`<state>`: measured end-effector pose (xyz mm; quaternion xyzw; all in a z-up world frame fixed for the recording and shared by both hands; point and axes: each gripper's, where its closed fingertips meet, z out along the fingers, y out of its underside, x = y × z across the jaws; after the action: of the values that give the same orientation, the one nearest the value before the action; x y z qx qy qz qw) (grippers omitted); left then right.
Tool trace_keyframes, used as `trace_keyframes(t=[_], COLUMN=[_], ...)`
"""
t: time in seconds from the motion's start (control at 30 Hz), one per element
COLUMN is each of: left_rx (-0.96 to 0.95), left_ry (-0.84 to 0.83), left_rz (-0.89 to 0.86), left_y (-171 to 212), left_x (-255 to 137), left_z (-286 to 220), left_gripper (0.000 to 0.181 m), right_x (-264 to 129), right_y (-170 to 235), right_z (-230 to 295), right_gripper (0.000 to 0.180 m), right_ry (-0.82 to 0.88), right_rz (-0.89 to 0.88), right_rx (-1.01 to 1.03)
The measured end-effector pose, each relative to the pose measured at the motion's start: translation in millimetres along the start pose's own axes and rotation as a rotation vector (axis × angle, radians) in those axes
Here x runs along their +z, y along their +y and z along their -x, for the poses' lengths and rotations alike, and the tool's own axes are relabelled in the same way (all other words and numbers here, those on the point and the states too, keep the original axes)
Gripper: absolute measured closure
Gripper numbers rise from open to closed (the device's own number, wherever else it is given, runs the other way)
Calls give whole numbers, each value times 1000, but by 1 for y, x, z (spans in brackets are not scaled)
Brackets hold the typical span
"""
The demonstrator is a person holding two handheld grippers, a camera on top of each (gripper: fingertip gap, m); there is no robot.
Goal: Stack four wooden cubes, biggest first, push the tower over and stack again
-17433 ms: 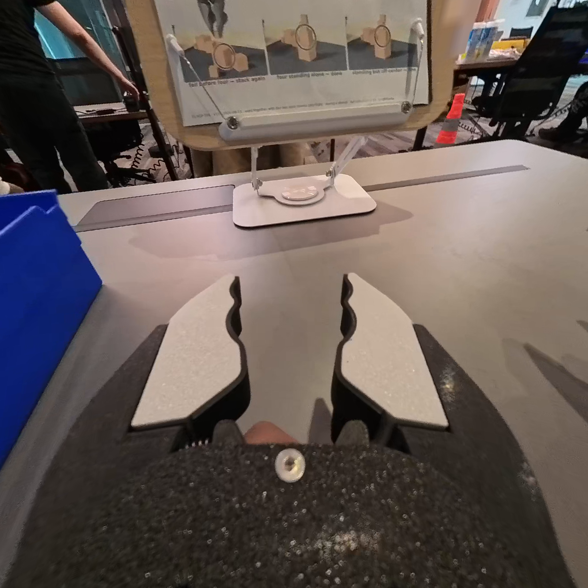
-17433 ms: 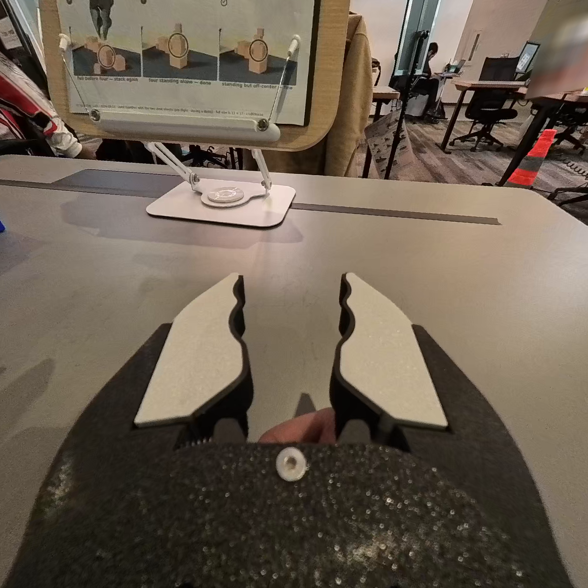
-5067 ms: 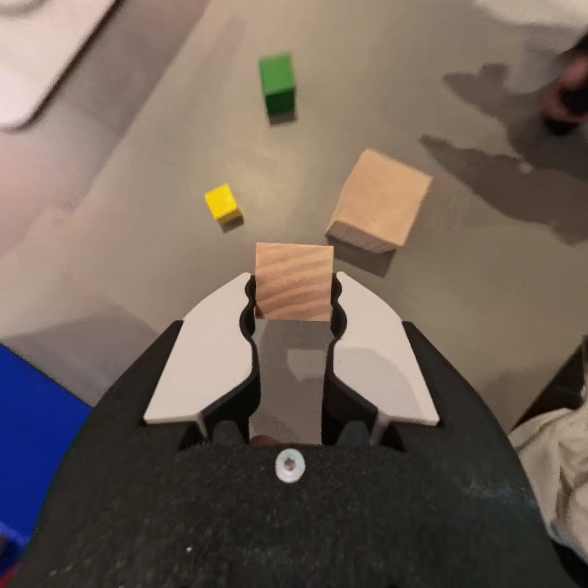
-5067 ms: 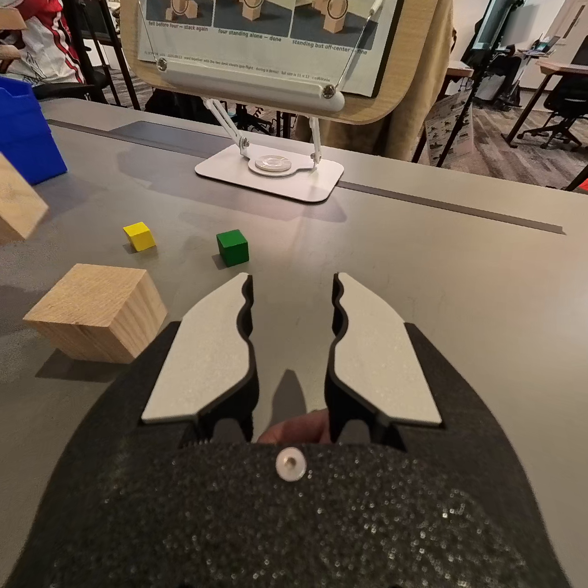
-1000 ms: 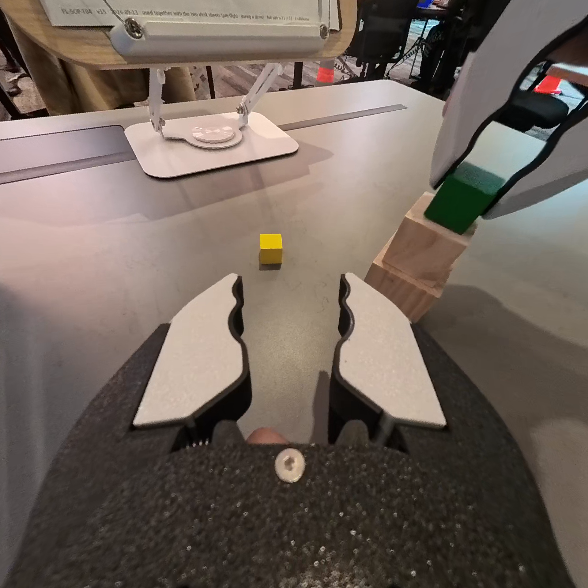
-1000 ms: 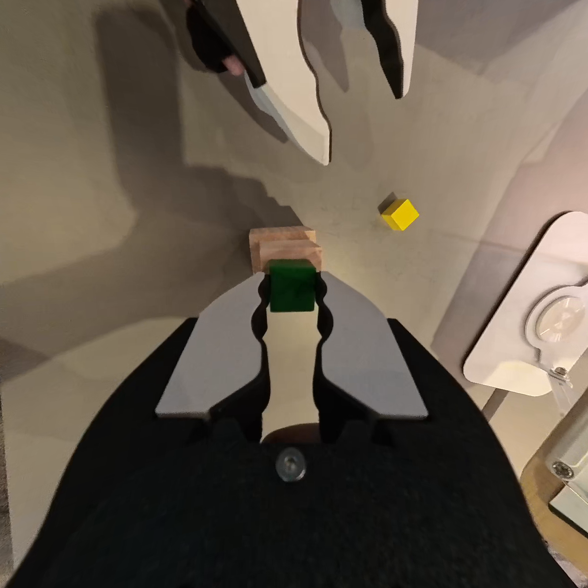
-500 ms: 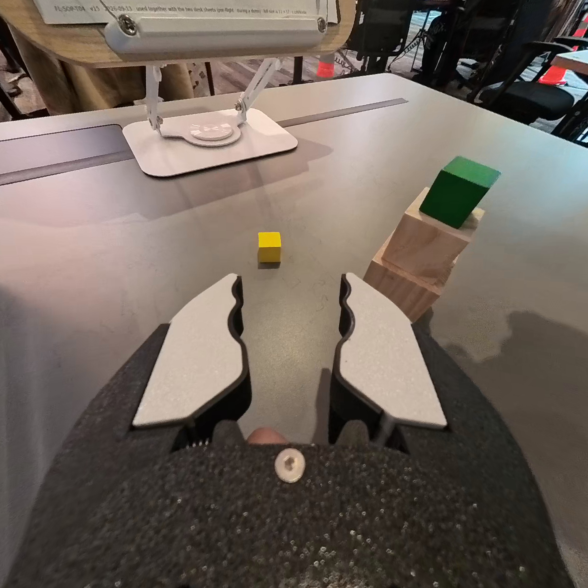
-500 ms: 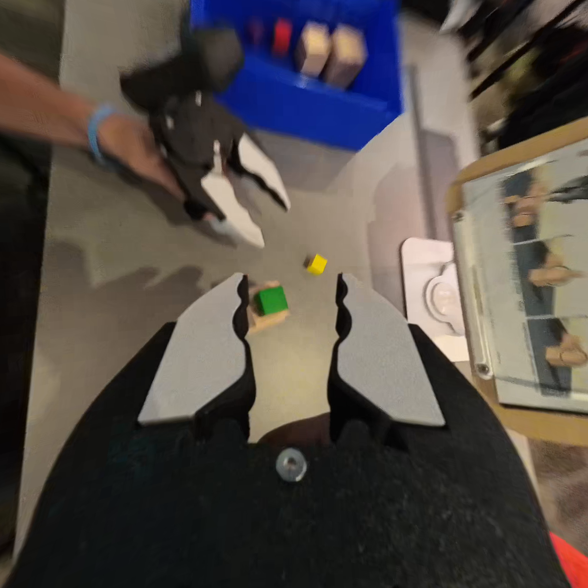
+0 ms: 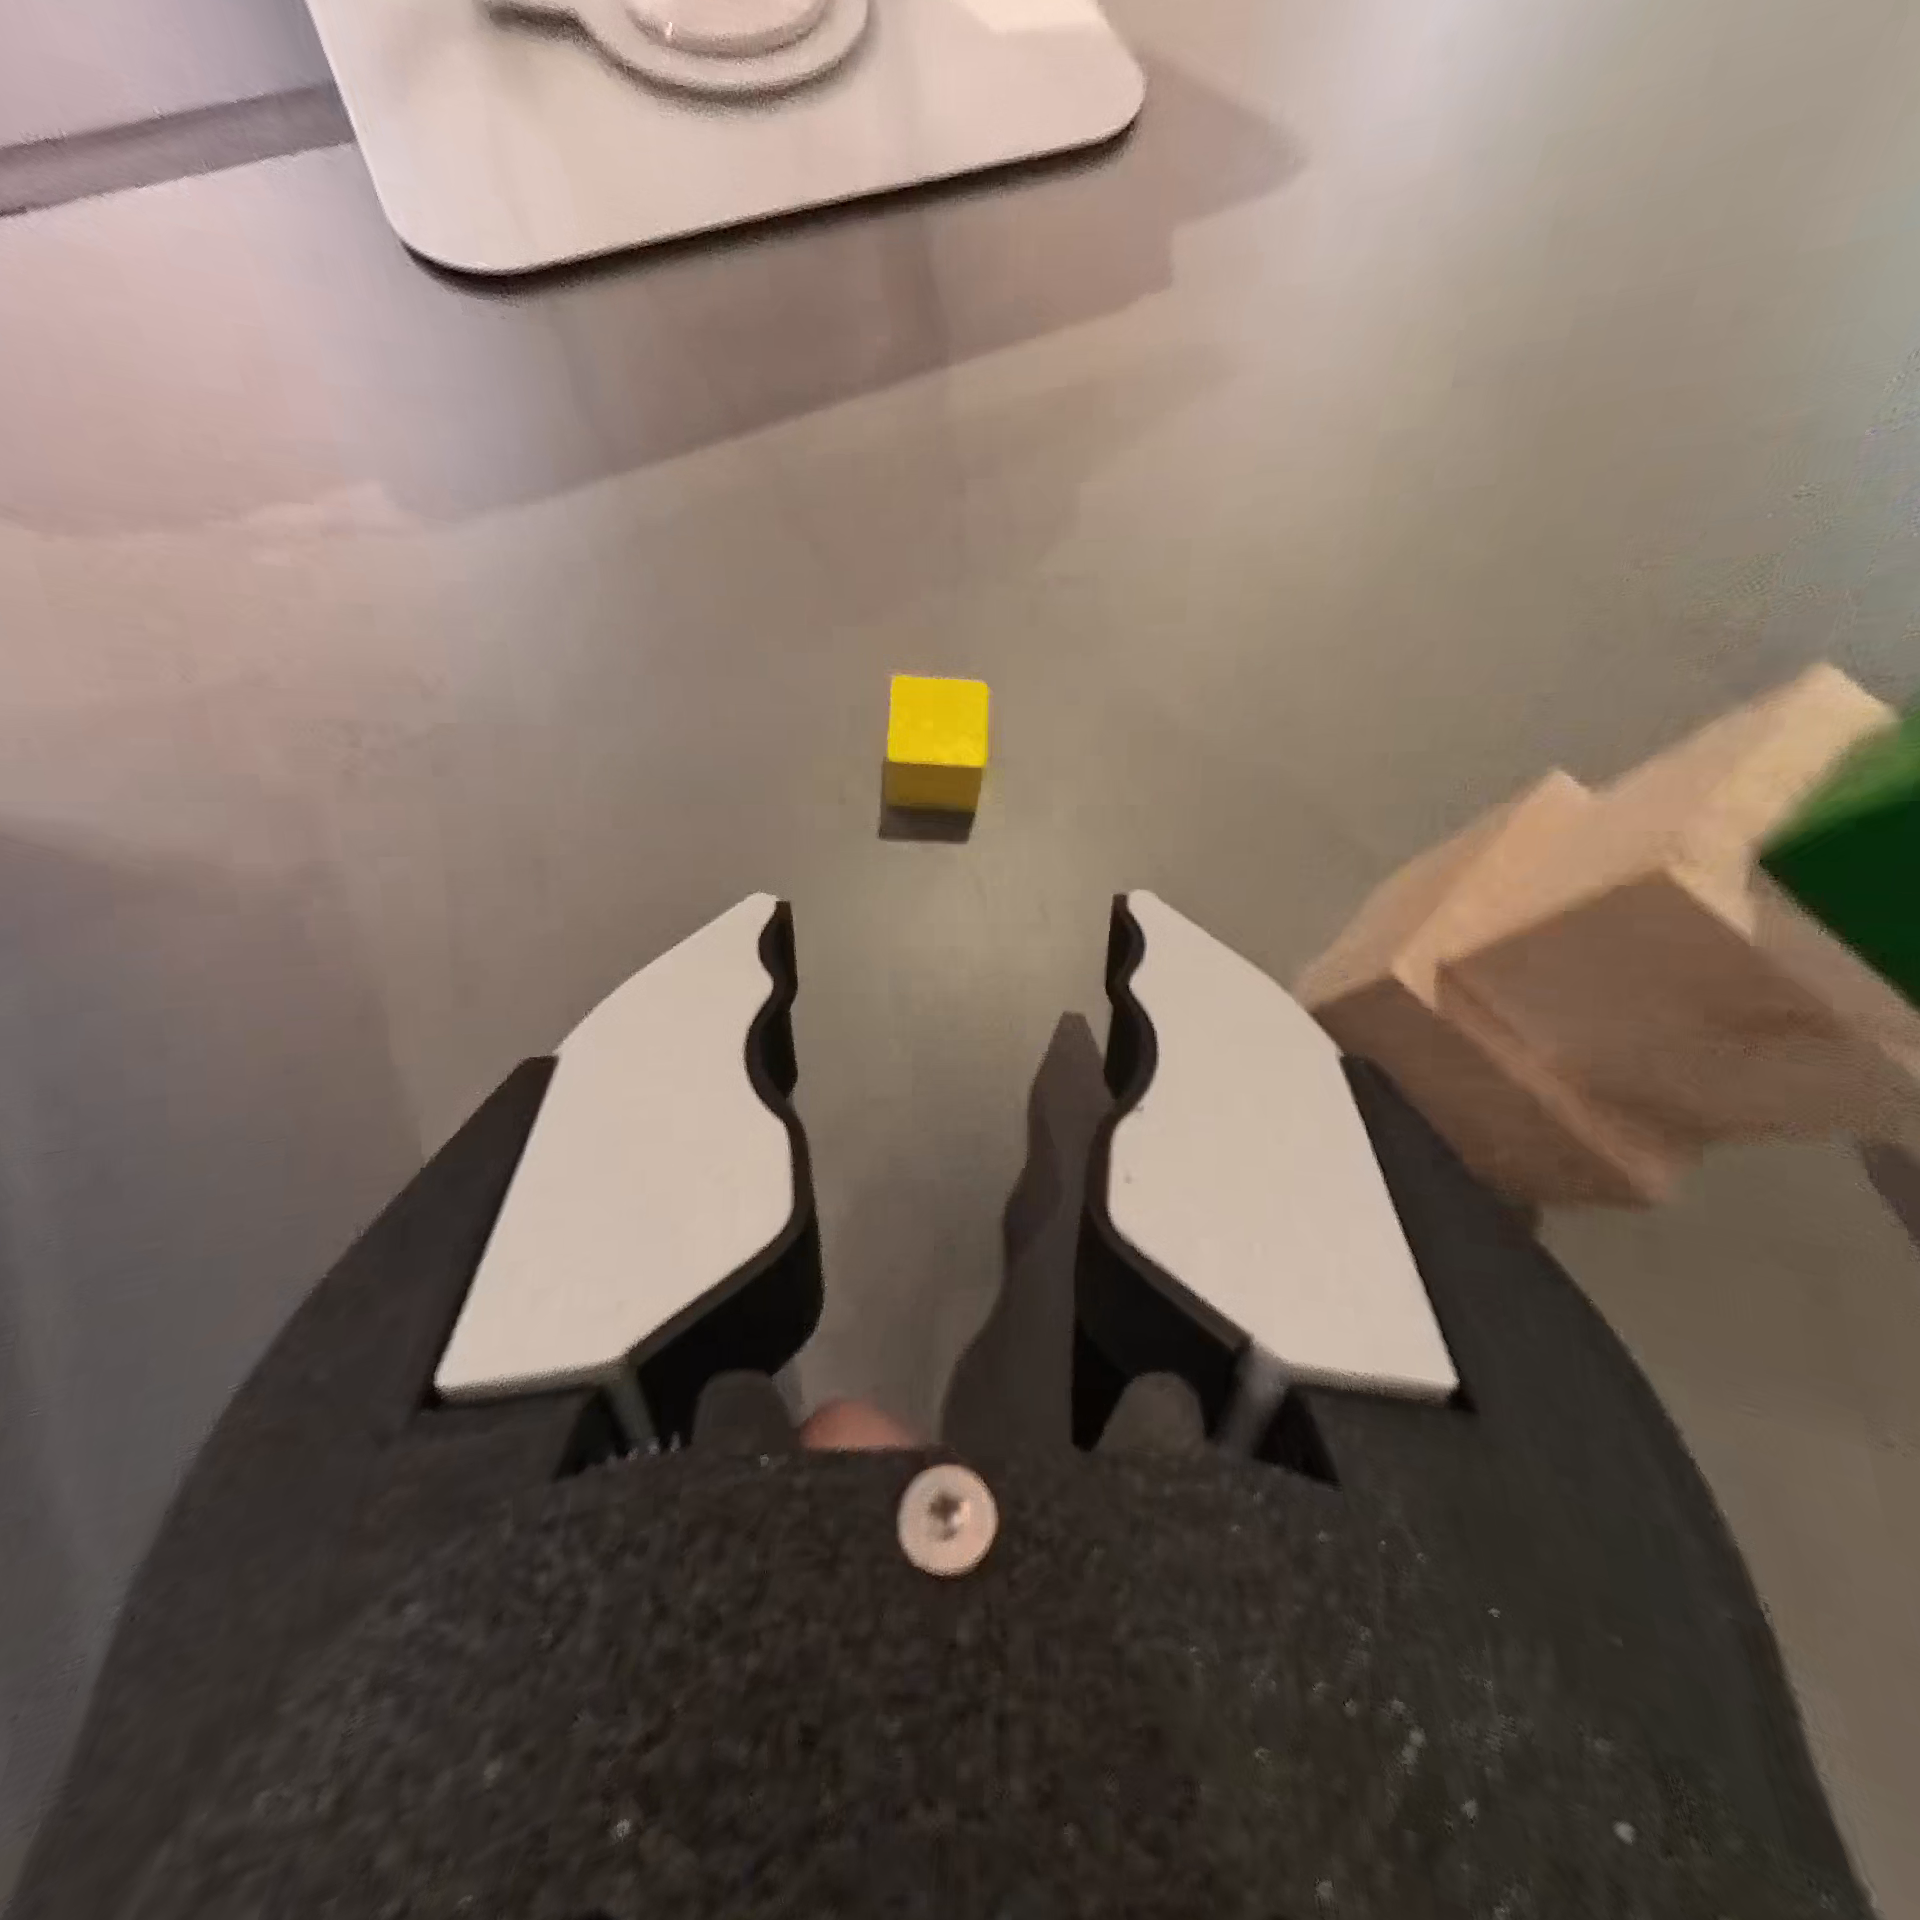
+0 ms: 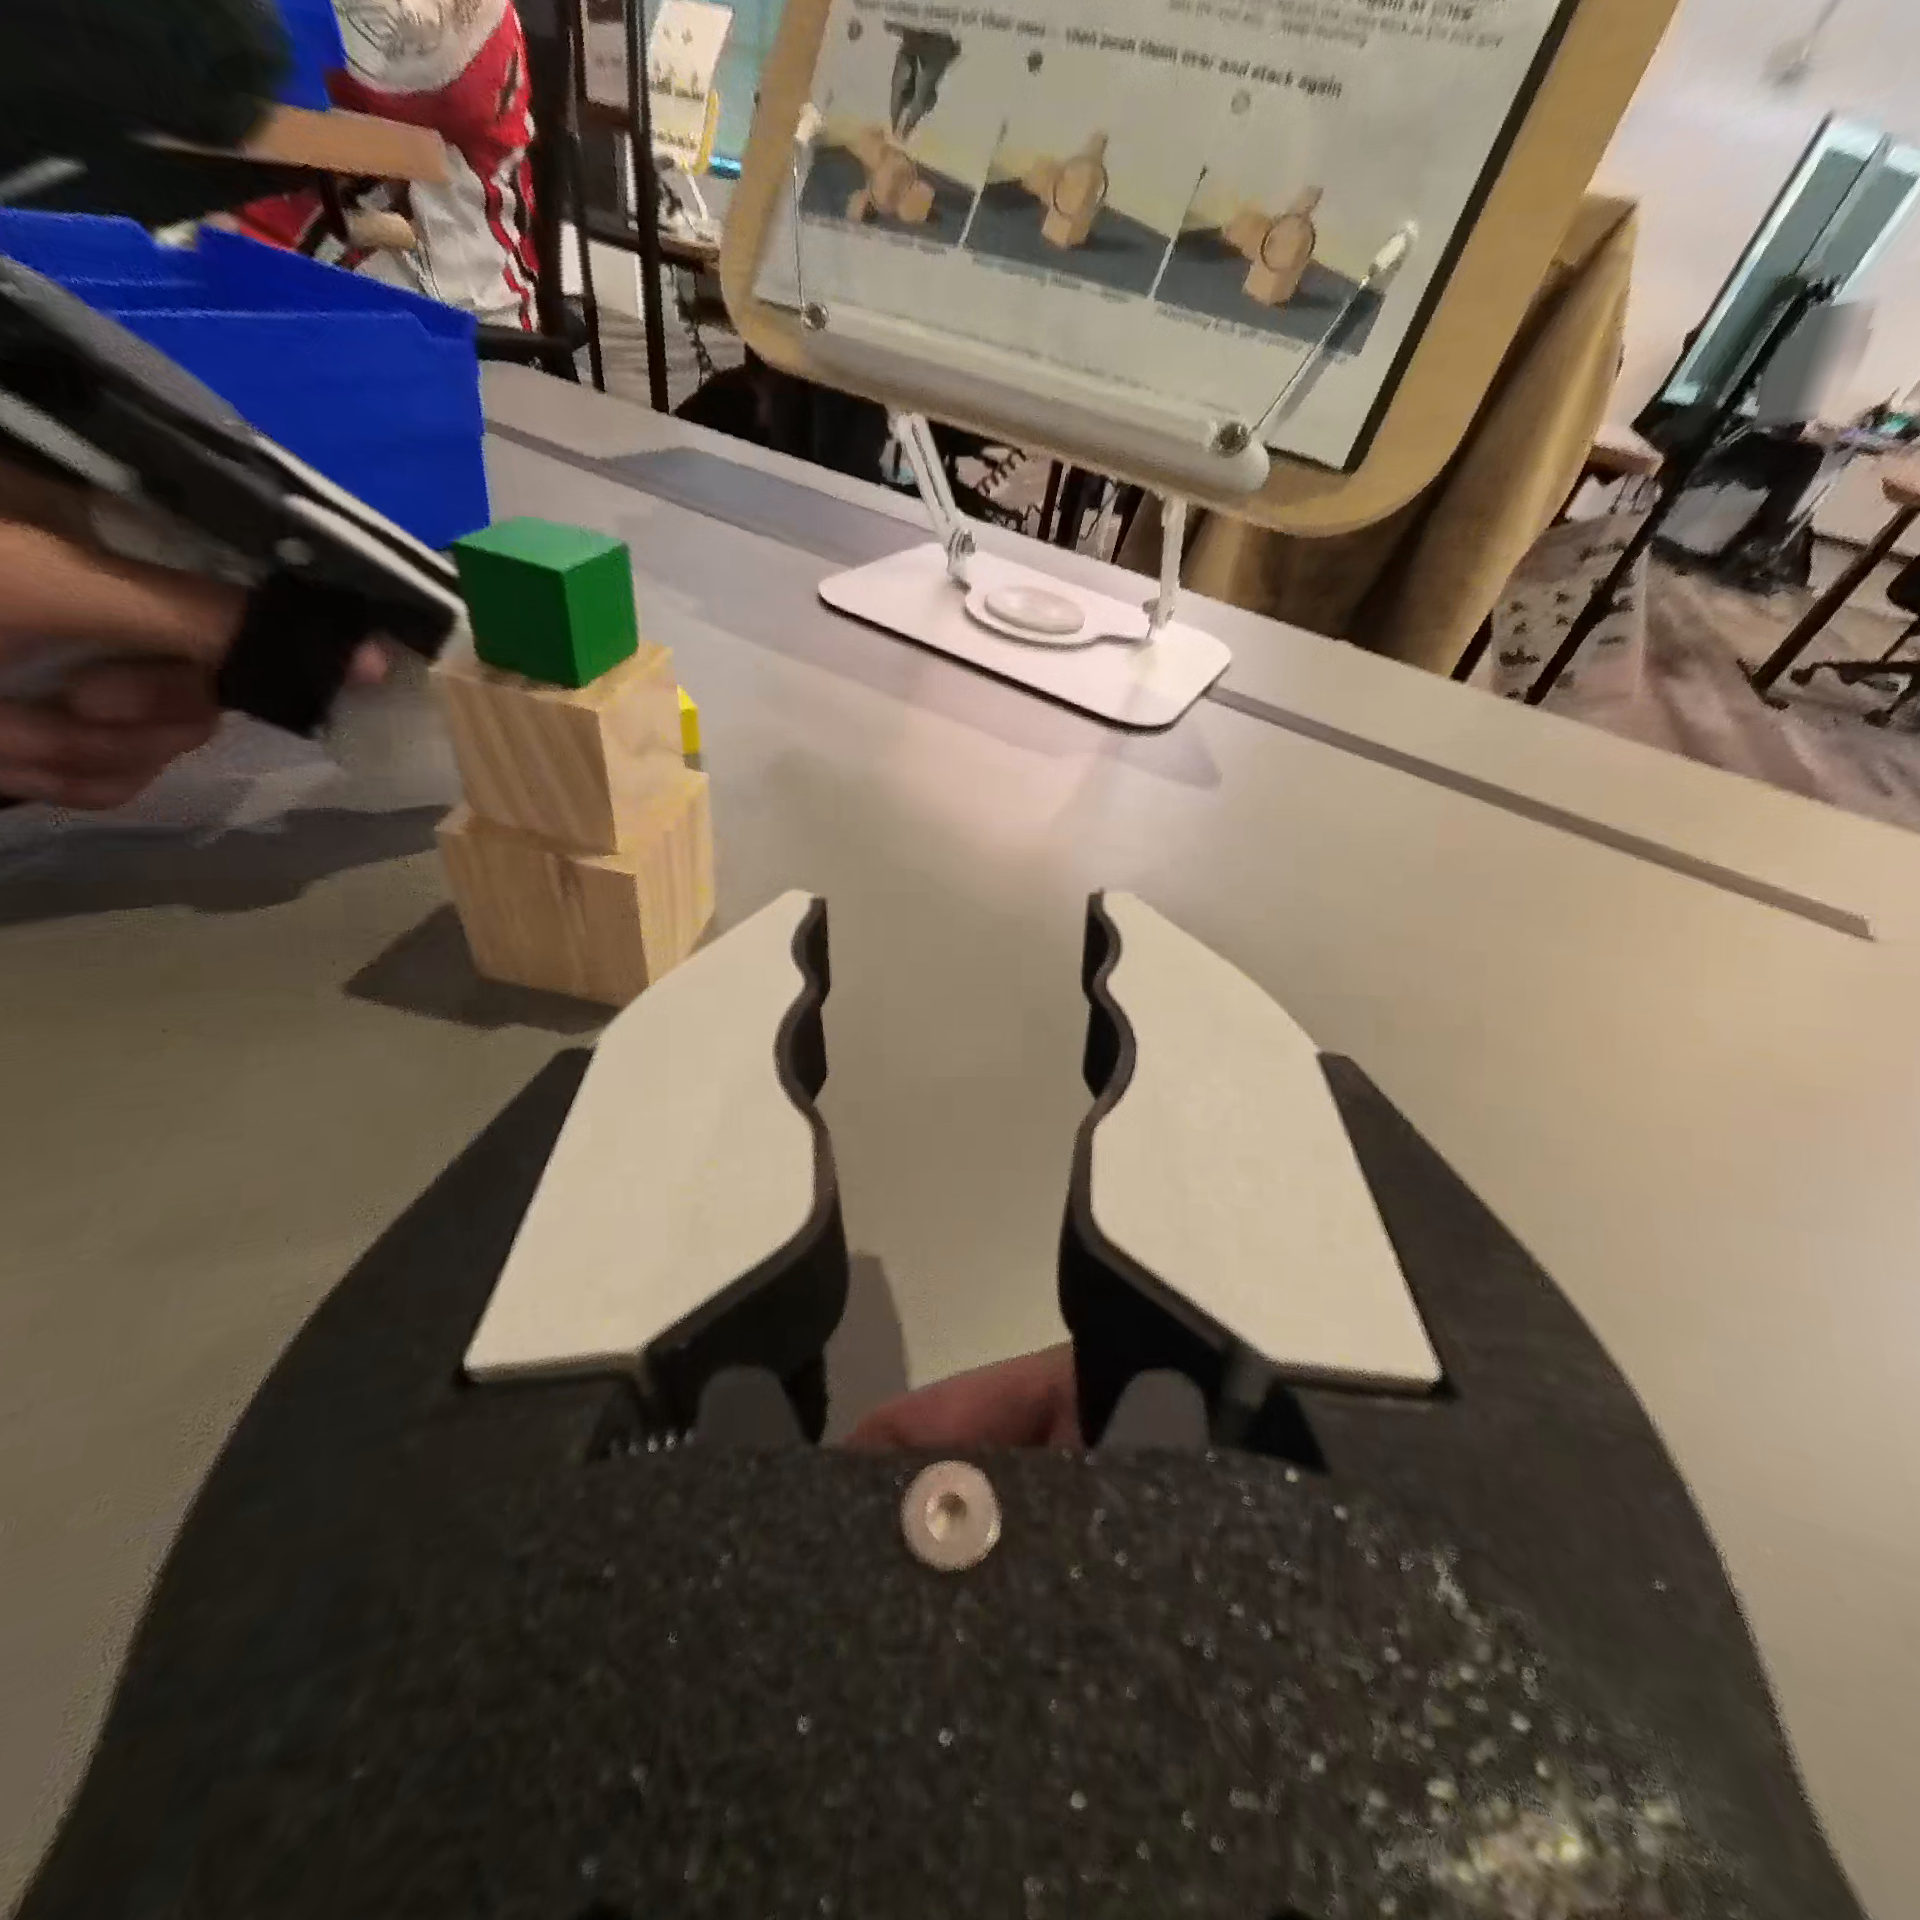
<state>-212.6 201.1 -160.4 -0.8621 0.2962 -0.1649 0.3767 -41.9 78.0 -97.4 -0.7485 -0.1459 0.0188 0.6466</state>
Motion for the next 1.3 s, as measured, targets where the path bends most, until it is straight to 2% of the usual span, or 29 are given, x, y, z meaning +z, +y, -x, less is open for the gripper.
trace_keyframes(t=[0.13, 0.33, 0.37, 0.43, 0.63, 0.77, 0.9, 1.0, 1.13, 1.3], left_rx=[-18, 18, 23, 38, 152, 270, 403, 501, 564, 653], left_ry=[-36, -40, -43, -18, 29, 109, 272, 407, 482, 463], left_rz=[87, 195, 204, 210, 231, 180, 97, 87, 124, 171], left_y=[-17, -19, -19, -17, -17, -41, -84, -99, -92, -71], left_x=[19, 39, 42, 47, 44, 21, -33, -77, -104, -94], left_z=[5, 5, 6, 4, 1, -3, -31, -64, -98, -115], left_gripper=[126, 130, 135, 159, 160, 160, 160, 160, 160, 160], right_x=[-1, -1, -2, -3, -7, -10, -11, -11, -11, -13], right_y=[-4, -6, -7, -9, -12, -14, -15, -15, -15, -16], right_z=[1, 5, 7, 8, 9, 7, 7, 5, 7, 9], right_gripper=[135, 137, 137, 140, 144, 145, 146, 146, 146, 146], right_ry=[-12, -51, -55, -59, -65, -80, -117, -128, -122, -115], right_rz=[-38, -54, -61, -77, -114, -142, -150, -157, -151, -166], right_rx=[-14, -6, -12, -24, -24, 1, 41, 63, 41, 22])
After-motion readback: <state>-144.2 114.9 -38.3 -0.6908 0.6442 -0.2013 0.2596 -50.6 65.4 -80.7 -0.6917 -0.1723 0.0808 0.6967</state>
